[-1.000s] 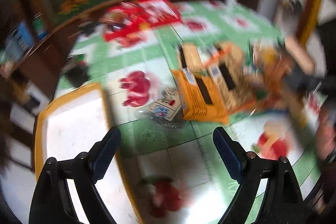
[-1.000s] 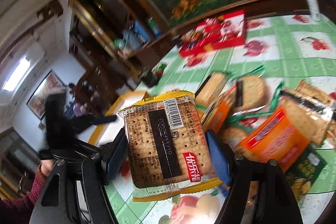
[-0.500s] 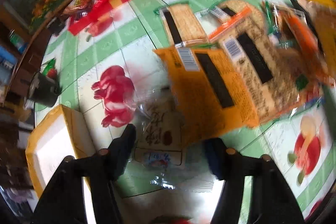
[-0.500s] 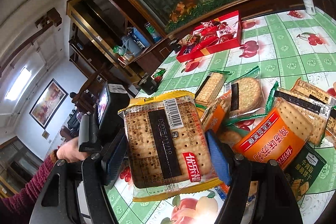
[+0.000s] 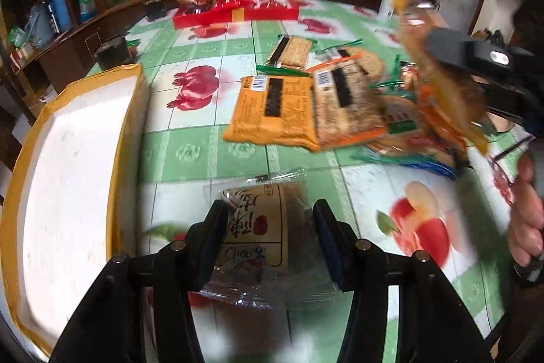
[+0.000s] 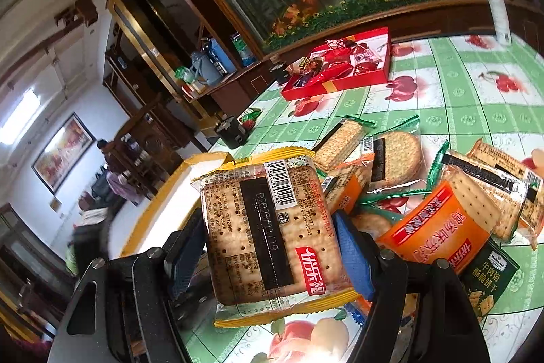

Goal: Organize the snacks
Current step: 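Grasp the clear plastic snack bag with the left tool while right holds crackers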

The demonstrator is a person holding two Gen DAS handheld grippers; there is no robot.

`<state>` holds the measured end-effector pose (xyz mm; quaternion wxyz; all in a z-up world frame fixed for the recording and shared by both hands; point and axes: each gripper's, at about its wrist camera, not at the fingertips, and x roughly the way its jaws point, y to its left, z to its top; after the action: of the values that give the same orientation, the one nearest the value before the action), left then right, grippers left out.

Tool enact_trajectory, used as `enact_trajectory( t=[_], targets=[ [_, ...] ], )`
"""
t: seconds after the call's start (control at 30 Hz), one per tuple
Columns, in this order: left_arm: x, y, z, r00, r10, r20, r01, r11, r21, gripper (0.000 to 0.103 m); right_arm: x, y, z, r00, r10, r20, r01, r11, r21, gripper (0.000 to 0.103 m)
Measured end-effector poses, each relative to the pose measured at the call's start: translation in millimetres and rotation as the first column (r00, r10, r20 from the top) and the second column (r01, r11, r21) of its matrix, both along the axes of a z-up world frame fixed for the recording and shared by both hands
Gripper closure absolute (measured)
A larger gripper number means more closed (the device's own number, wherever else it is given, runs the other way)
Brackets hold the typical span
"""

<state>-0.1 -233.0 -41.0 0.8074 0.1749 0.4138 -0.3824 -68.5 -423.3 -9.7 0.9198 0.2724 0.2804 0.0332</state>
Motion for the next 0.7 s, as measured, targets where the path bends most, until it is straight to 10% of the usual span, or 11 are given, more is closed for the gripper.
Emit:
enact_trajectory(
  t=[0.47, 0.7],
  targets=[
    [1, 41, 39, 1.000, 0.008, -0.026, -0.011, 0.992, -0.126, 0.065, 15, 38, 2, 1.000, 0.019, -0.005, -0.019, 0.997, -0.069, 0.025],
    [-3, 41, 21, 0.999, -0.030, -0.042, 0.027, 0.996, -0.082, 0.031, 11, 31, -1, 1.000, 0.003, 0.007, -0.002, 0.999, -0.035, 0.025]
  ],
)
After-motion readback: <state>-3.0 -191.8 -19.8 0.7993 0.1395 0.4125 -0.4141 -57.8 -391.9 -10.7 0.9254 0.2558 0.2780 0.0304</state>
